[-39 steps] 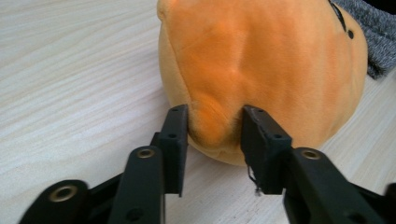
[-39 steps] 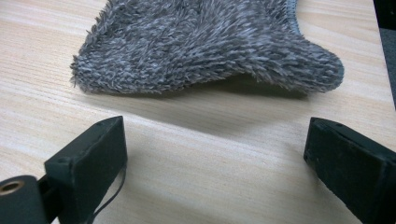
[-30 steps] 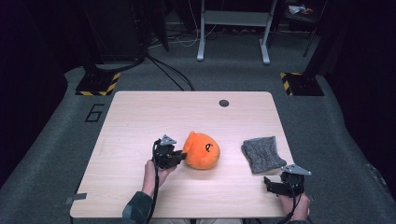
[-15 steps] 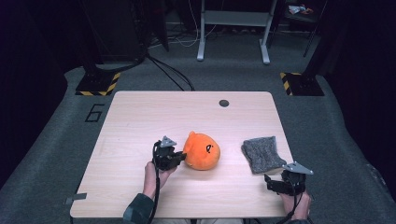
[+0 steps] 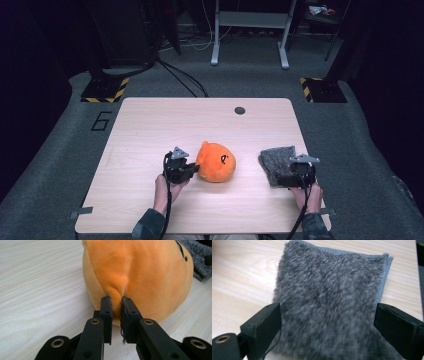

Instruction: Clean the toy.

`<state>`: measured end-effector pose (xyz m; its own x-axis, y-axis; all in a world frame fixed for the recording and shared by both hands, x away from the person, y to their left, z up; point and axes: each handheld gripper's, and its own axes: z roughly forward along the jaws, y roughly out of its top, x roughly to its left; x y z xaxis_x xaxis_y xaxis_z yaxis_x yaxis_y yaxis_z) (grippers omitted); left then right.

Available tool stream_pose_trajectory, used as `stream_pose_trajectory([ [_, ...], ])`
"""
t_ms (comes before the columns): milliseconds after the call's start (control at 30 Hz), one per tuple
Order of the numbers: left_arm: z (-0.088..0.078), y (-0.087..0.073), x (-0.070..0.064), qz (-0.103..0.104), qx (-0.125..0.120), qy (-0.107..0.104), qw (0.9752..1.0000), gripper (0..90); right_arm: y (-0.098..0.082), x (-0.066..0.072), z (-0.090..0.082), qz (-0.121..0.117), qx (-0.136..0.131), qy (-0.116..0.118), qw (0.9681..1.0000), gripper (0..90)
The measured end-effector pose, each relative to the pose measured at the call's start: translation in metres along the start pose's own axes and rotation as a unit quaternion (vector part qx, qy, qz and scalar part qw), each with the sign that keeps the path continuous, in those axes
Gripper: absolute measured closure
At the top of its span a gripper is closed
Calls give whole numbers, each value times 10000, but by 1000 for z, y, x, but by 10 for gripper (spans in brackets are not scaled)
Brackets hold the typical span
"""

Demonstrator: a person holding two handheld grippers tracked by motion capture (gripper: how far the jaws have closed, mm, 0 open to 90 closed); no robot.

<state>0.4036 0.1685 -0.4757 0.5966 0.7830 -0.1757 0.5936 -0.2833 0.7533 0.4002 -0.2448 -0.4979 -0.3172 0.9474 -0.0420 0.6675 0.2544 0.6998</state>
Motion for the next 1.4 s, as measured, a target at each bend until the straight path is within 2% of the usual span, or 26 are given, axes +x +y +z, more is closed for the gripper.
stream_pose_trajectory([
  [133, 0, 2, -1, 58, 18, 28, 10000, 808, 8, -5, 10, 157, 75, 29, 9998, 77],
  [200, 1, 1, -2, -62, -34, 36, 10000, 808, 11, -6, 16, 230, 139, 82, 9996, 77],
  [267, 1, 1, -2, -53, -53, 56, 10000, 808, 12, -7, 19, 191, 197, 89, 9996, 77],
  [333, 1, 1, -2, -70, -77, 60, 9999, 808, 15, -7, 27, 141, 327, 62, 9993, 138],
  [367, 1, 1, -1, -9, -31, 47, 10000, 808, 15, -7, 29, 194, 393, 110, 9990, 160],
  [467, 1, 2, 0, -14, -39, 39, 10000, 808, 14, -8, 31, 302, 457, 164, 9984, 205],
  [500, 1, 1, -1, -32, -38, 42, 10000, 808, 13, -9, 31, 278, 370, 169, 9988, 279],
  [567, 1, 1, -1, -20, -32, 44, 10000, 808, 13, -9, 31, 292, 374, 167, 9987, 310],
  [600, 1, 2, -1, 12, -17, 42, 10000, 808, 13, -8, 30, 291, 367, 174, 9988, 357],
  [633, 1, 2, -1, 1, -17, 37, 10000, 808, 13, -7, 29, 215, 349, 191, 9990, 445],
  [667, 1, 1, -1, -52, -49, 15, 10000, 808, 13, -7, 28, 191, 333, 197, 9991, 481],
  [867, 1, 1, 0, -30, -38, 17, 10000, 808, 13, -5, 26, 226, 323, 264, 9989, 661],
  [1067, 1, 1, 0, -31, -9, 10, 10000, 807, 11, -5, 24, 321, 309, 323, 9985, 733],
  [1133, 0, 2, 0, 42, 33, 38, 10000, 808, 10, -6, 22, 341, 243, 377, 9984, 749],
  [1200, 1, 3, -2, -29, 4, 38, 10000, 807, 9, -6, 17, 326, 156, 426, 9984, 756],
  [1233, 1, 3, -2, -6, 11, 44, 10000, 808, 9, -5, 14, 397, 111, 421, 9983, 756],
  [1300, 1, 3, -2, 25, 15, 60, 10000, 808, 9, -6, 12, 316, 65, 424, 9986, 757],
  [1333, 1, 2, -2, -3, 15, 57, 10000, 808, 11, -6, 8, 298, -47, 504, 9983, 758],
  [1400, 1, 2, -1, 54, 42, 57, 10000, 808, 11, -6, 7, 276, -44, 527, 9982, 758],
])
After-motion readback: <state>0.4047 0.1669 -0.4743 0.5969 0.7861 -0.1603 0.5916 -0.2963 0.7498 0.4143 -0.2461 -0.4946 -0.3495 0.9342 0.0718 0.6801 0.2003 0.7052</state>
